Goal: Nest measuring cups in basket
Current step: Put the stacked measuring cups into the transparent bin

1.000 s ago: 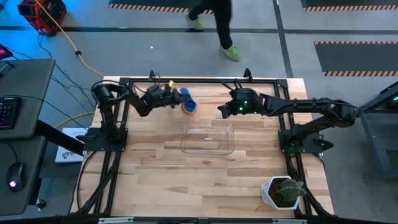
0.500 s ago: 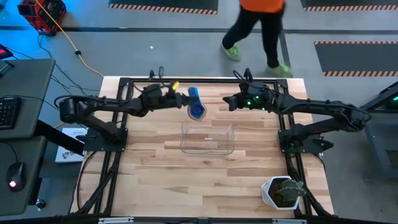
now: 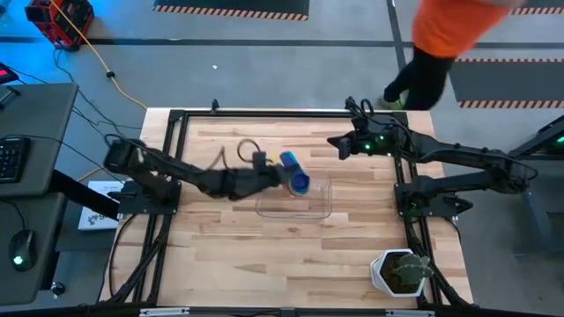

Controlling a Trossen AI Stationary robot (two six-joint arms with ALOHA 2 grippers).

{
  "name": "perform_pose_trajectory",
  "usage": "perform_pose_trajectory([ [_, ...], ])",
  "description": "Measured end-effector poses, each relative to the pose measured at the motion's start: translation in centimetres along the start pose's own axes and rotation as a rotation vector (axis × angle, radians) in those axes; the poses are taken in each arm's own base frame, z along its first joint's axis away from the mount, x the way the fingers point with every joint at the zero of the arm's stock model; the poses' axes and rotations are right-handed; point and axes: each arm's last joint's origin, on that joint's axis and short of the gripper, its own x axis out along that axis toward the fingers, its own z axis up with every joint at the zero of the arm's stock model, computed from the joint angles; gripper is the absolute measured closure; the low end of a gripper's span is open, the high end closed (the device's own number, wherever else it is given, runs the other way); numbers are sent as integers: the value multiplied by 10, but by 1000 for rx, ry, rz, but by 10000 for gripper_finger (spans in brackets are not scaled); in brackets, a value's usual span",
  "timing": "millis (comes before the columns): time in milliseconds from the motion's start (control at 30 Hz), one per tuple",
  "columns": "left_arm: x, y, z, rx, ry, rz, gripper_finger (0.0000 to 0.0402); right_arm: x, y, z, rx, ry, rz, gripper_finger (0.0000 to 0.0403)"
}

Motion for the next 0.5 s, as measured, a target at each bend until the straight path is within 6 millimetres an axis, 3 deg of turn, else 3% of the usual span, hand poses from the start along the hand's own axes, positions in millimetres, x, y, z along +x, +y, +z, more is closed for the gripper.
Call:
perform_pose_trajectory([
  [233,26,-14,-54,-51,-88,55,331,-3,-2,-3,-21,55,4,402],
  [333,36,-15,-62,-14,-116,121,331,-3,-1,-4,-28,68,18,402],
  [500,39,-1,-63,44,-102,227,331,-3,-1,-4,-22,67,18,402],
])
